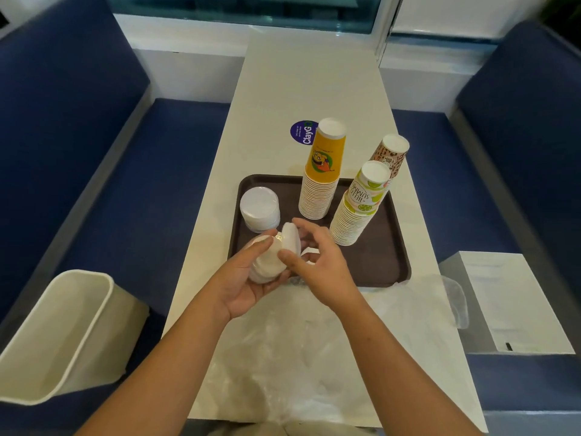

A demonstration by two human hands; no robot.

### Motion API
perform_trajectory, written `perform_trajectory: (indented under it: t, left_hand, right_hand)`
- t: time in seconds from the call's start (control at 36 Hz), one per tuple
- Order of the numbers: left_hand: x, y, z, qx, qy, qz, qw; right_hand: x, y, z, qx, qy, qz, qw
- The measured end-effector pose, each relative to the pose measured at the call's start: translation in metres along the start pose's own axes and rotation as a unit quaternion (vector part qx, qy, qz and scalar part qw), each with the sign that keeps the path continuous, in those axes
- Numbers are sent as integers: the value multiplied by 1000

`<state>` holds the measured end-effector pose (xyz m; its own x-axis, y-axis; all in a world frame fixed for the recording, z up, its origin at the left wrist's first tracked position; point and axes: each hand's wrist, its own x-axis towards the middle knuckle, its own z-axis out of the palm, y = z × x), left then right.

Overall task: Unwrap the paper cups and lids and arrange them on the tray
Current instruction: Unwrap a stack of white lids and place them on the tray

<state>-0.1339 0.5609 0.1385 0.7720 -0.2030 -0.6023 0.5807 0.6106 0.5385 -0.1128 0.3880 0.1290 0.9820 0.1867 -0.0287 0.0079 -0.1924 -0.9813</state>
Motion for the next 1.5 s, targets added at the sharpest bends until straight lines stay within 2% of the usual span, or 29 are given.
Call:
perform_trajectory:
  t: [0.06, 0.22, 0.39, 0.58, 0.67, 0.92, 1.0, 1.08, 1.17, 1.25, 1.39, 1.5]
  left_hand:
    - [0, 1, -2, -17, 12, 1, 1000]
    - [-1, 3, -2, -43, 35, -5, 998]
    - [4, 4, -6, -96, 13, -18, 995]
    - [8, 5, -6, -94, 15, -19, 995]
    - [8, 5, -5, -86, 14, -19, 996]
    - [7, 7, -4, -62, 16, -10, 998]
    - [7, 6, -6, -53, 16, -10, 998]
    - [8, 5, -8, -38, 22, -10, 999]
    - [8, 3, -8, -17, 20, -3, 1000]
    - [5, 0, -4, 25, 2, -6, 1000]
    - [-1, -3, 3, 31, 3, 3, 1000]
    - [-3, -2, 1, 17, -6, -1, 1000]
  right_hand:
    - [3, 4, -6, -1, 22, 12, 1000]
    - [13, 28, -17, -119, 59, 61, 989]
    - [25, 55, -14, -321, 56, 71, 943]
    - [32, 71, -8, -428, 28, 101, 898]
    - [33, 74, -5, -444, 20, 110, 889]
    - [28, 78, -8, -444, 3, 107, 890]
    - [20, 70, -5, -425, 61, 73, 900]
    - [12, 55, -1, -331, 129, 15, 935]
    - [2, 33, 2, -203, 40, -37, 978]
    - [-2, 20, 6, -167, -68, -54, 982]
    - [0, 15, 11, -159, -78, -41, 983]
    - [0, 11, 9, -93, -83, -11, 992]
